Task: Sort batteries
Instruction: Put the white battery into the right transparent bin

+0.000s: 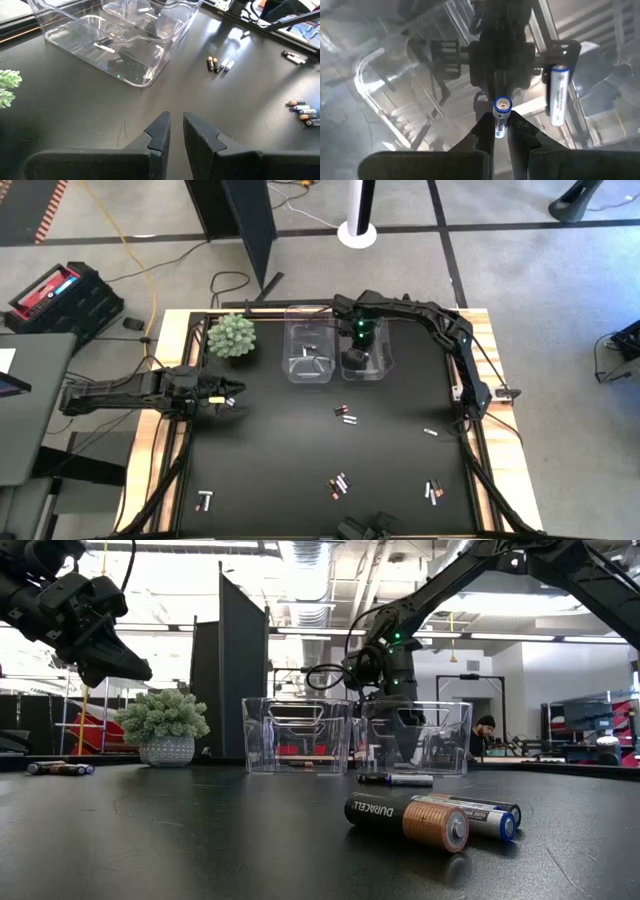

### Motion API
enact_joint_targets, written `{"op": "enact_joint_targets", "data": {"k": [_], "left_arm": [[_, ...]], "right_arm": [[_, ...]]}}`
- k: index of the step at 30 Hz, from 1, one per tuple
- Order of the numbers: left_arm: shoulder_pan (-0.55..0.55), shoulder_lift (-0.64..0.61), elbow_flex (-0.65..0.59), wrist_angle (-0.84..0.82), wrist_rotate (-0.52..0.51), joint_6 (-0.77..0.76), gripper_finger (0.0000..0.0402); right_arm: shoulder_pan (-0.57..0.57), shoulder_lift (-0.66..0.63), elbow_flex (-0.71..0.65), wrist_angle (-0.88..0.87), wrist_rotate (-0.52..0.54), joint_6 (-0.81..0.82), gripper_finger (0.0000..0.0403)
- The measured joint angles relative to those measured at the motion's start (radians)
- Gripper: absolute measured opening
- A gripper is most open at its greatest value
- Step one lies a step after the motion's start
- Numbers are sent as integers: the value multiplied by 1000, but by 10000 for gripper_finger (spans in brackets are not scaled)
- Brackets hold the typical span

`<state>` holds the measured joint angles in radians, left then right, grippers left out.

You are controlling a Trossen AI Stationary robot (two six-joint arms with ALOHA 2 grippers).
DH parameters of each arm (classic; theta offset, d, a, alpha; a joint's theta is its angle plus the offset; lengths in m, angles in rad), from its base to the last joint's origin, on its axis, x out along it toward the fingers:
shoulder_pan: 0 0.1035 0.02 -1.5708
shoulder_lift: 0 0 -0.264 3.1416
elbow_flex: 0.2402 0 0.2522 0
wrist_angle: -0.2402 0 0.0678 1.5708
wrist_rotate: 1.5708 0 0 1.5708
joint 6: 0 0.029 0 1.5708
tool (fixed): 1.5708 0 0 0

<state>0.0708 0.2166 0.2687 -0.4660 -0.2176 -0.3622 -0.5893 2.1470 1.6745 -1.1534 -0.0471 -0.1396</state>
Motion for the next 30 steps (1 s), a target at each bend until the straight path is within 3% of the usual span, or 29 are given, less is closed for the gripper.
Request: {"op": "enact_joint_targets", "data": {"k": [9,22,30], "left_arm": [[0,0,0,0,0,0,50],[0,0,0,1,0,-1,50],[0,0,0,1,0,-1,50]], "right_arm": [[0,-8,0,6,0,9,86],[-12,-12,0,0,-1,113,89],[-24,-140,-1,11,-2,134,88]]}}
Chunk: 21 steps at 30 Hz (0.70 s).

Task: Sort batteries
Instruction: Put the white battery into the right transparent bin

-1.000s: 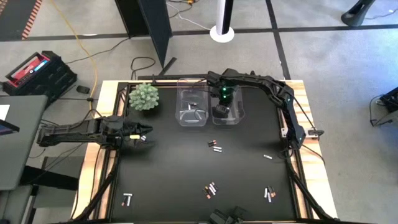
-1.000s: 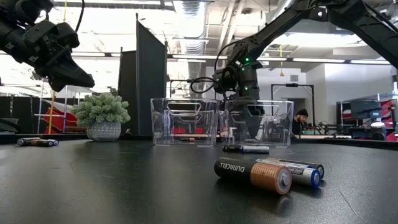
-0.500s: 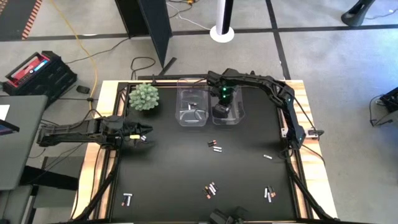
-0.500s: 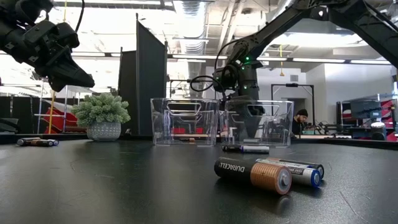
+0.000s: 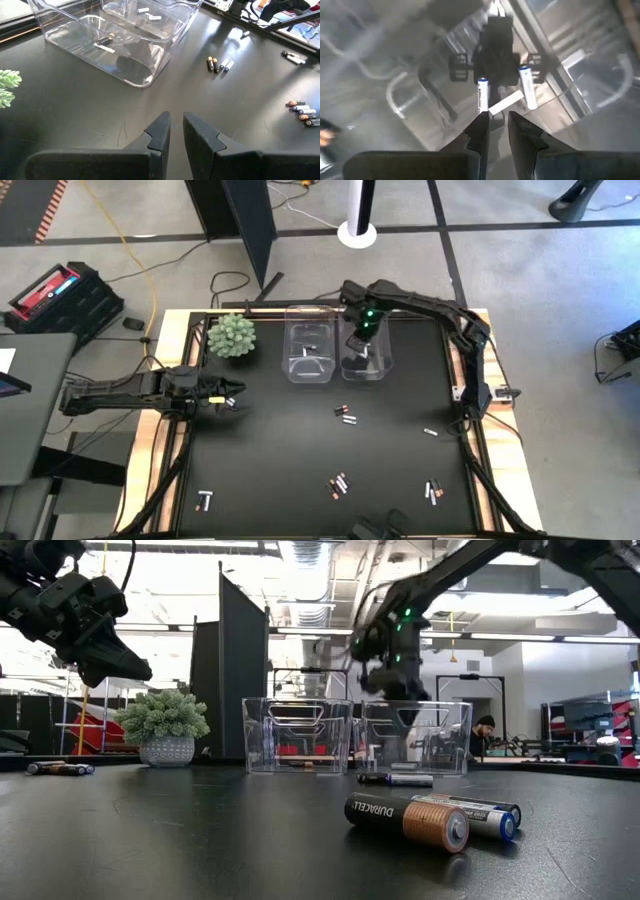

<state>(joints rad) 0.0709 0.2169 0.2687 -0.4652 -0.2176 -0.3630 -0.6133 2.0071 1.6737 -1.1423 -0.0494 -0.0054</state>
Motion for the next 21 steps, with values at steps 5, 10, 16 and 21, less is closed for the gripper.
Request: {"op": "enact_joint_targets", "data": {"k": [5,10,16,21], "left_arm": [[0,0,0,0,0,0,50],[0,0,0,0,0,0,50],[0,0,0,0,0,0,50],[0,0,0,0,0,0,50]], "right_arm": [[-12,-132,0,6,-2,67,87],[7,-296,-30,33,-2,162,86],[60,-547,-228,192,3,291,86],[120,-741,-445,280,5,435,86]]}}
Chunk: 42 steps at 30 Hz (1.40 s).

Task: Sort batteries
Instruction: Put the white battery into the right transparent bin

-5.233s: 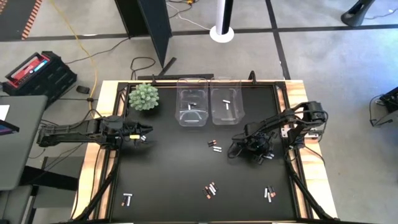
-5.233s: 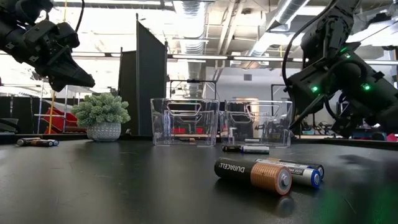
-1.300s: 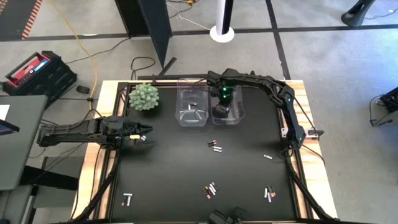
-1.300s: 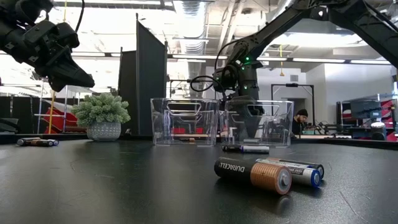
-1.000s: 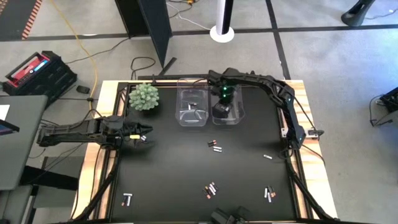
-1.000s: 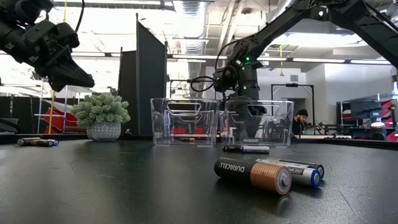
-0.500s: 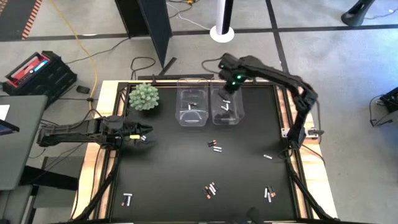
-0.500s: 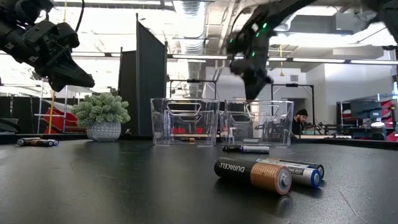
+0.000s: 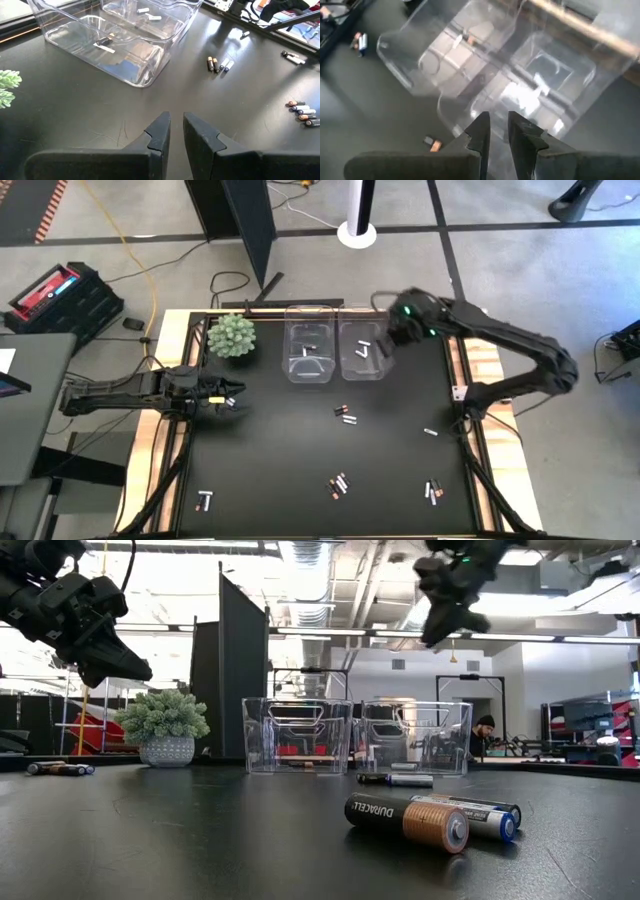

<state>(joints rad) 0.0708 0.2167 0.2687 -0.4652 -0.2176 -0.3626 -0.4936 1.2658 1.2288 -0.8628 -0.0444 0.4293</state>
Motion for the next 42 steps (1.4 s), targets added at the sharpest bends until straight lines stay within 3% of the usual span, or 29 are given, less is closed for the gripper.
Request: {"op": "enact_joint_targets", "data": {"k": [9,18,23,28,42], "left_arm": [[0,0,0,0,0,10,50],[0,0,0,0,0,11,50],[0,0,0,0,0,11,50],[0,0,0,-1,0,11,50],[0,0,0,-1,-3,22,50]], "right_arm": [[158,-250,-275,-67,0,278,86],[265,-332,-395,-126,0,480,86],[282,-302,-417,-182,0,564,88],[303,-243,-416,-273,-15,508,104],[445,38,-416,-360,-174,425,186]]}}
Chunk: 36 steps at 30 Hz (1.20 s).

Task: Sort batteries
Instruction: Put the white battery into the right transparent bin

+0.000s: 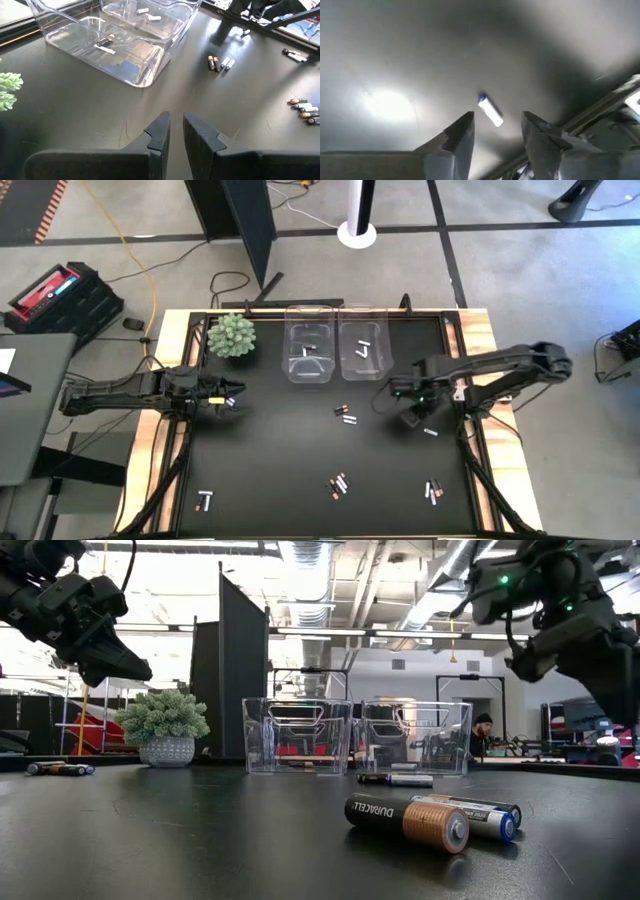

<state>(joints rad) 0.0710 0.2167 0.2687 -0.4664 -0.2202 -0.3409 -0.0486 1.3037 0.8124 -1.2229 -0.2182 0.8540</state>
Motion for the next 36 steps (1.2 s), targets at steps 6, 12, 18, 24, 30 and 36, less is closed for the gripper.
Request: {"op": "enact_joint_targets", "data": {"k": [6,12,18,24,30,36], "left_arm": [[0,0,0,0,-1,23,50],[0,0,0,1,-1,24,50],[0,0,0,0,-1,24,50],[0,0,0,1,-1,22,50],[0,0,0,0,-1,18,50],[0,0,0,1,-1,16,50]], "right_arm": [[53,120,1,5,-49,-56,195],[98,230,1,-16,-52,-145,188],[108,341,1,-16,-73,-232,177],[107,425,1,2,-105,-304,170],[106,502,2,27,-125,-333,169],[105,570,5,35,-136,-367,158]]}}
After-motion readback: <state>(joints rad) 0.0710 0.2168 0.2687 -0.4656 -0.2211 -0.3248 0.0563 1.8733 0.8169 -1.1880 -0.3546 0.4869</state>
